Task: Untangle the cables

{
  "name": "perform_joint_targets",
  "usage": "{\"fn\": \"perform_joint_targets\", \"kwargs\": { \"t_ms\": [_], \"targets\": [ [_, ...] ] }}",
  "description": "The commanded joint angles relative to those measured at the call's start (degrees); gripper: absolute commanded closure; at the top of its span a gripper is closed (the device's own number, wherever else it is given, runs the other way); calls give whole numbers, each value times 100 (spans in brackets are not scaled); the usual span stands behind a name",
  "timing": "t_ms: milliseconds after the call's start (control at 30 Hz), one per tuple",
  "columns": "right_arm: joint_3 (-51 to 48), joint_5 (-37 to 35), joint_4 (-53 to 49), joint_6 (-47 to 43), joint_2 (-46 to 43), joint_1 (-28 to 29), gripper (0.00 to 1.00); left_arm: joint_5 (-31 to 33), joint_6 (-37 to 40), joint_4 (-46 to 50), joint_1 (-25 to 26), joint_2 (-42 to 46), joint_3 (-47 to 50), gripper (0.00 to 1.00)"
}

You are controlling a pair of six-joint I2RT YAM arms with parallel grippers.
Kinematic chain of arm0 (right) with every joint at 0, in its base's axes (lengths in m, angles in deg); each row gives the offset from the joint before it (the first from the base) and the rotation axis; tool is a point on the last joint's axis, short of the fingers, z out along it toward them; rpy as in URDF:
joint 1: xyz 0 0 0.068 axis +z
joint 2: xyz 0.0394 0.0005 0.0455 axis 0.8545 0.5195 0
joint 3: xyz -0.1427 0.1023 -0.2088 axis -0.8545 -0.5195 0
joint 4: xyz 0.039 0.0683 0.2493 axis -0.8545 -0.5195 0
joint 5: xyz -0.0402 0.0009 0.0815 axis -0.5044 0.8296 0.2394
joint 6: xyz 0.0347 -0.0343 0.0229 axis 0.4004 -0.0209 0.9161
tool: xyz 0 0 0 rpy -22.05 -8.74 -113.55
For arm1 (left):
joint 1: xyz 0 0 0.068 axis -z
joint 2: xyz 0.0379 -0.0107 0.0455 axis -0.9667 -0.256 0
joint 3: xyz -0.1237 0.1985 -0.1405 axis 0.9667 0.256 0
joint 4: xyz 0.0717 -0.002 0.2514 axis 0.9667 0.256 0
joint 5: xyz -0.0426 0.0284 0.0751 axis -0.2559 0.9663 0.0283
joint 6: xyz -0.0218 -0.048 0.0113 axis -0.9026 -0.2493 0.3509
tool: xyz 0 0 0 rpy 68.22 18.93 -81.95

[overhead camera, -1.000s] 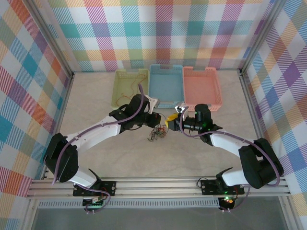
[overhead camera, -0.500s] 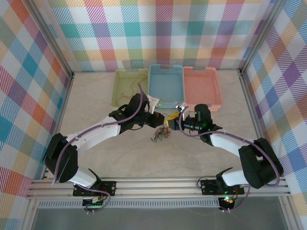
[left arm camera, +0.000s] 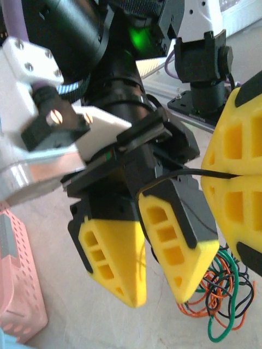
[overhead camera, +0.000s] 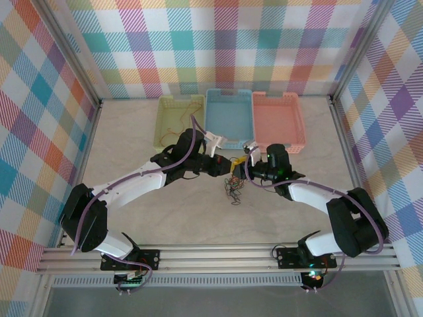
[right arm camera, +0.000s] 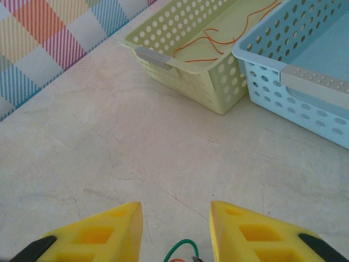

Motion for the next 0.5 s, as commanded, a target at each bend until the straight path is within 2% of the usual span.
{"fn": "perform_joint_targets", "kwargs": {
  "t_ms": [0, 467],
  "targets": [
    [251, -131, -181, 65, 104, -1, 62, -394, -143, -384, 90, 276, 105, 100],
    [638, -794, -919, 81, 436, -1, 62, -681, -398, -872, 167, 1105, 376, 100]
  ]
}}
